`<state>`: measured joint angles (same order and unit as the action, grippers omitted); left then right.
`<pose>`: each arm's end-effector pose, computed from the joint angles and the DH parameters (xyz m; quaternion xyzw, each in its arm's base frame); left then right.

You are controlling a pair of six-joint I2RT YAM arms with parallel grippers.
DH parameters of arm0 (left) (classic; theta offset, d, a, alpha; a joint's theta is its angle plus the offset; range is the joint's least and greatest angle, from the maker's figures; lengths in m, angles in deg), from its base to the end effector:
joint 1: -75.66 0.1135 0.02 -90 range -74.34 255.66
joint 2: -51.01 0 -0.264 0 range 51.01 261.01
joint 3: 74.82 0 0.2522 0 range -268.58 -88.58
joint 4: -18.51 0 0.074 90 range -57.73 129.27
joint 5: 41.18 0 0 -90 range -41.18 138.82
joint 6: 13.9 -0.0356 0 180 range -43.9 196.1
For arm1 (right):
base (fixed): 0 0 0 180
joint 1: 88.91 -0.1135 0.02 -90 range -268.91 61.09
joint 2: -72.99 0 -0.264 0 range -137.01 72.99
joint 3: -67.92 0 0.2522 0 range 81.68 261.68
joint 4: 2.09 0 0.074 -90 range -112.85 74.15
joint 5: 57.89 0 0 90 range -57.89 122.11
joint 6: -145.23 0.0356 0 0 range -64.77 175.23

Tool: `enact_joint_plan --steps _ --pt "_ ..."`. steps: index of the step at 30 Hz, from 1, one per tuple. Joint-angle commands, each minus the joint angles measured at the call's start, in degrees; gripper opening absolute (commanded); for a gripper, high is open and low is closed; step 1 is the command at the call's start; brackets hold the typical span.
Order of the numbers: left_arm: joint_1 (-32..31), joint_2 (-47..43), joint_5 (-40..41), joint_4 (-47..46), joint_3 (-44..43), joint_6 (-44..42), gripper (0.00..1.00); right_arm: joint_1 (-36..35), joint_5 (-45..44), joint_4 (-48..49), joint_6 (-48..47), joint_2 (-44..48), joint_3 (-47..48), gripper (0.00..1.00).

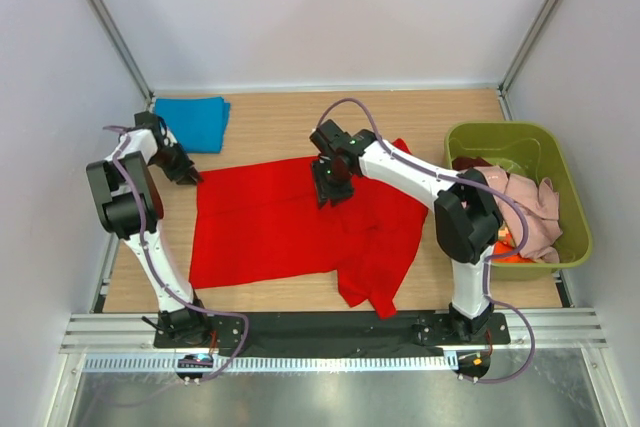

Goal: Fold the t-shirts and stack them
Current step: Fold the tshirt

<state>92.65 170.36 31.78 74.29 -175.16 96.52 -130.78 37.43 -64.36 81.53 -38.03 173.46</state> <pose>0.4011 0.1116 0.1572 -0.2958 0.9348 -0.1507 0.1264 0.3010 0.2742 0.2346 -0.1416 0.9699 0.1457 0.1341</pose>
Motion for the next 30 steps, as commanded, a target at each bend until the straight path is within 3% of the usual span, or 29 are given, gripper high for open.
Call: enact_joint_plan --steps 1,6,15,20,30 --pt "-0.21 0.80 -0.98 -0.36 -2.71 -0.74 0.22 -0.76 0.66 -0.27 0.68 -0.16 2.43 0.43" --pt "-0.21 0.27 -0.45 -0.80 -2.54 -0.39 0.17 -1.11 0.83 -0.27 0.24 -1.12 2.43 0.43" --pt "-0.21 0.01 -1.51 -1.06 -2.80 0.40 0.23 -2.95 4.43 1.14 1.47 -3.32 0.32 0.42" --pt "-0.21 -0.26 -1.86 -1.50 -2.54 0.67 0.13 -3.66 4.70 1.40 1.20 -3.50 -0.82 0.42" --pt "-0.29 -2.80 -0.63 -2.47 -3.50 1.63 0.08 -6.21 4.79 1.40 0.59 -6.66 -0.38 0.40"
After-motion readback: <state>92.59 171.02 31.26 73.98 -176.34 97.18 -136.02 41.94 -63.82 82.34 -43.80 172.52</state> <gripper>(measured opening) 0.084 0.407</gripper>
